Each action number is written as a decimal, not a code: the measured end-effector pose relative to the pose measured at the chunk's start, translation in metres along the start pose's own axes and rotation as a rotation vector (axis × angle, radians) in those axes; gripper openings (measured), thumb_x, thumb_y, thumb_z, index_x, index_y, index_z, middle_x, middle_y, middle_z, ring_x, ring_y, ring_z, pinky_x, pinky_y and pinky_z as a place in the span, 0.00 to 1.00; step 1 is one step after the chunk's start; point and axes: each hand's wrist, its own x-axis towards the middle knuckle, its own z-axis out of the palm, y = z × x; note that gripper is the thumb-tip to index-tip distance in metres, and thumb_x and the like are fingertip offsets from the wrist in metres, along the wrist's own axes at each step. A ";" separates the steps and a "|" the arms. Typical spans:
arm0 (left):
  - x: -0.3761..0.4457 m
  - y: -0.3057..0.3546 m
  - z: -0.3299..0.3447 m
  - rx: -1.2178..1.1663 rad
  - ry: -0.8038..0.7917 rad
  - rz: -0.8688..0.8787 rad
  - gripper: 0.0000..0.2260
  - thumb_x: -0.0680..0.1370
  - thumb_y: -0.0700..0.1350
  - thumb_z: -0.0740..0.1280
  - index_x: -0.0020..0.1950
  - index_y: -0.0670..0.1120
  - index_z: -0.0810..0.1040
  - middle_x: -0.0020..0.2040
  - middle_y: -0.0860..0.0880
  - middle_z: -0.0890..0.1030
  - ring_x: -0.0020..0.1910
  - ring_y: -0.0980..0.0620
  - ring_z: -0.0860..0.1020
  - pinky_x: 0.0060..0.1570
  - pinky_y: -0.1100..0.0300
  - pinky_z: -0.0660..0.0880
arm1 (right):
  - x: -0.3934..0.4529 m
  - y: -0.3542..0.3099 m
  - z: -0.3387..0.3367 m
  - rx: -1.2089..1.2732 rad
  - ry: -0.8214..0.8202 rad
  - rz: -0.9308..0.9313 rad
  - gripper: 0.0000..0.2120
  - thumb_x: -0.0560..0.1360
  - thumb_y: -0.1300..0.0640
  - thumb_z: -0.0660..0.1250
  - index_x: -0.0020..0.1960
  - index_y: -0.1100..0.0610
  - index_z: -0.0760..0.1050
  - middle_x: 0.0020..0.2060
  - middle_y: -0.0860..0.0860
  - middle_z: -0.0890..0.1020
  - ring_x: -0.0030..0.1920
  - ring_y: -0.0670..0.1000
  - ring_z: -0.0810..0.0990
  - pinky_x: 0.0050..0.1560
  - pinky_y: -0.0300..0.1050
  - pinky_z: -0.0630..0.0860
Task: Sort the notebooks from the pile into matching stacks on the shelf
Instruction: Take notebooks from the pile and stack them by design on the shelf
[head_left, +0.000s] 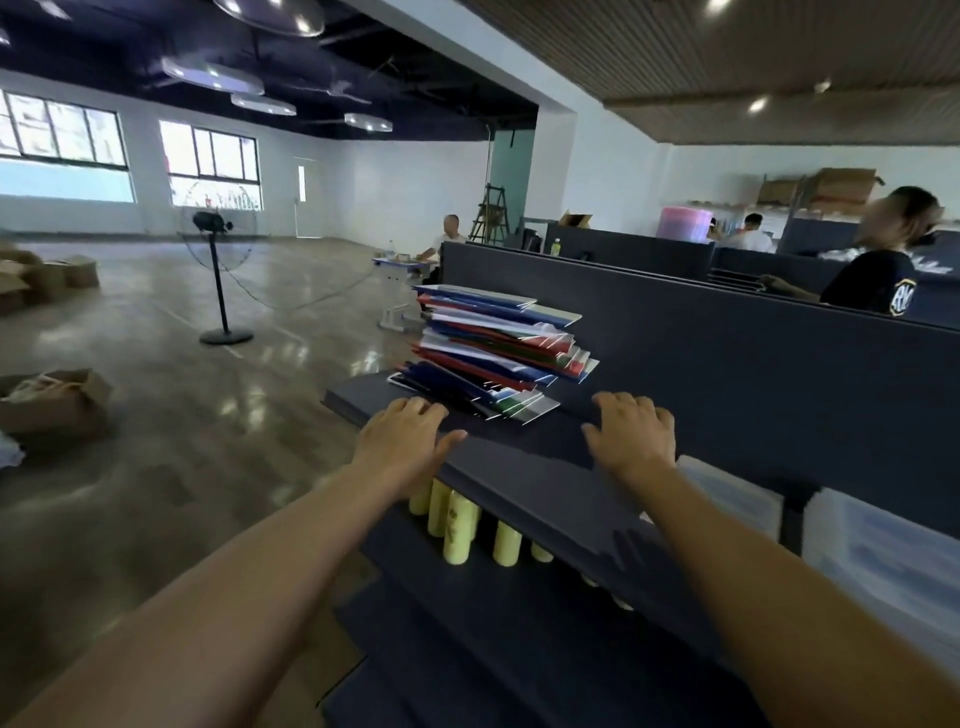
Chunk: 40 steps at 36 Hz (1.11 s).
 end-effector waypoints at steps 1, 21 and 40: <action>0.005 -0.003 0.002 -0.003 0.006 0.002 0.24 0.81 0.61 0.50 0.72 0.49 0.66 0.69 0.48 0.70 0.69 0.48 0.66 0.65 0.52 0.67 | 0.007 -0.003 0.001 -0.003 0.009 -0.002 0.21 0.80 0.48 0.58 0.70 0.53 0.66 0.67 0.52 0.72 0.67 0.55 0.68 0.67 0.52 0.62; 0.190 -0.023 -0.005 -0.056 0.186 0.019 0.18 0.82 0.53 0.57 0.69 0.46 0.69 0.67 0.45 0.71 0.66 0.44 0.69 0.61 0.50 0.69 | 0.190 -0.041 -0.001 0.167 0.095 -0.093 0.19 0.82 0.50 0.53 0.70 0.54 0.67 0.66 0.56 0.73 0.66 0.58 0.68 0.62 0.54 0.67; 0.282 -0.018 0.011 -0.041 0.096 -0.046 0.19 0.83 0.53 0.50 0.73 0.50 0.66 0.73 0.46 0.67 0.72 0.44 0.62 0.70 0.44 0.56 | 0.265 -0.066 0.016 0.235 -0.076 -0.170 0.25 0.78 0.44 0.62 0.72 0.51 0.65 0.70 0.52 0.70 0.68 0.56 0.69 0.63 0.53 0.69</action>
